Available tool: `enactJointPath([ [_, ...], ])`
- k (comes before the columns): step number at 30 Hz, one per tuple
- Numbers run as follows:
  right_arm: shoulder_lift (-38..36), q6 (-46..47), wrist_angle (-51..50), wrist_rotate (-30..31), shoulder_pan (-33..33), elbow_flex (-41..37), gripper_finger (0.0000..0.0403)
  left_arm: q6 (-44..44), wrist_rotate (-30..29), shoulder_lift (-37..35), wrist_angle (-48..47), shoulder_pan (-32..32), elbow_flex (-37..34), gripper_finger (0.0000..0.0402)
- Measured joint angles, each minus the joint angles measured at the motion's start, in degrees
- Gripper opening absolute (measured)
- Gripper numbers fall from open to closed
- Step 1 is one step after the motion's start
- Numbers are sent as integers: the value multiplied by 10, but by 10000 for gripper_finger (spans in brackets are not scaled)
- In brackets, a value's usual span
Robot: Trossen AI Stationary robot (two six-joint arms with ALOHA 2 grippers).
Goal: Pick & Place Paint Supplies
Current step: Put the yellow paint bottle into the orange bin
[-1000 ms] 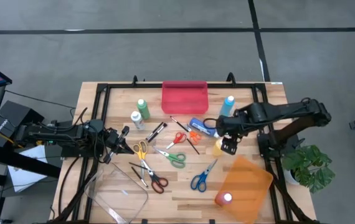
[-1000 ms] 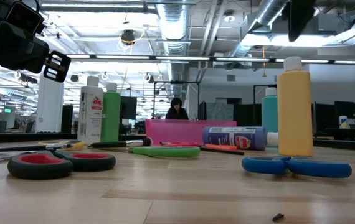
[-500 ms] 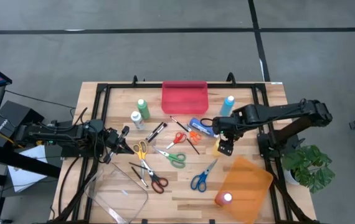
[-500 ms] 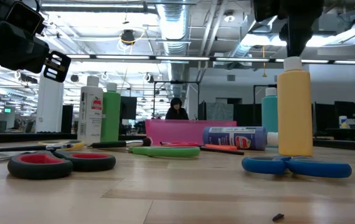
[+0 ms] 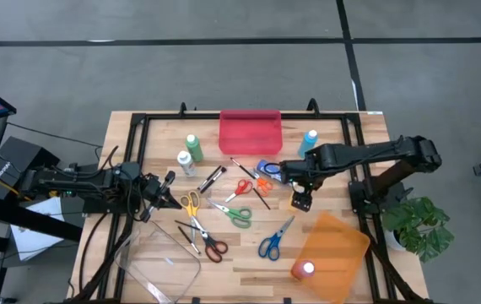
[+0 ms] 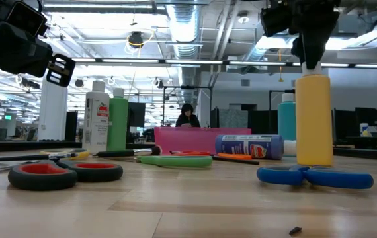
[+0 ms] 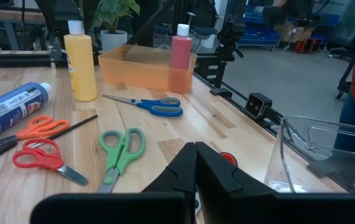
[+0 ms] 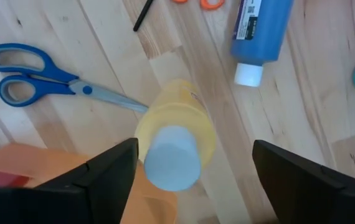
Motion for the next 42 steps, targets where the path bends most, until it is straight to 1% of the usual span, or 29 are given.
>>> enactJointPath([
  [4, -1, 0, 0, 1, 0, 0, 303, 0, 0, 0, 0, 0, 0, 0],
  [11, -2, -7, -6, 1, 0, 0, 271, 0, 0, 0, 0, 0, 0, 0],
  [19, -2, -9, -6, 1, 0, 0, 262, 0, 0, 0, 1, 0, 0, 0],
  [21, -2, -9, -6, 1, 0, 0, 253, 0, 0, 0, 1, 0, 0, 0],
  [25, -2, -15, -6, 1, 0, 0, 206, 0, 0, 0, 1, 0, 0, 0],
  [30, -2, -18, -6, 1, 0, 0, 123, 0, 0, 0, 1, 0, 0, 0],
  [31, -2, -22, -6, 2, 0, 0, 111, 0, 0, 0, 1, 0, 0, 0],
  [42, -4, -29, -10, 2, 2, 7, 111, 0, 0, 0, 1, 0, 0, 0],
])
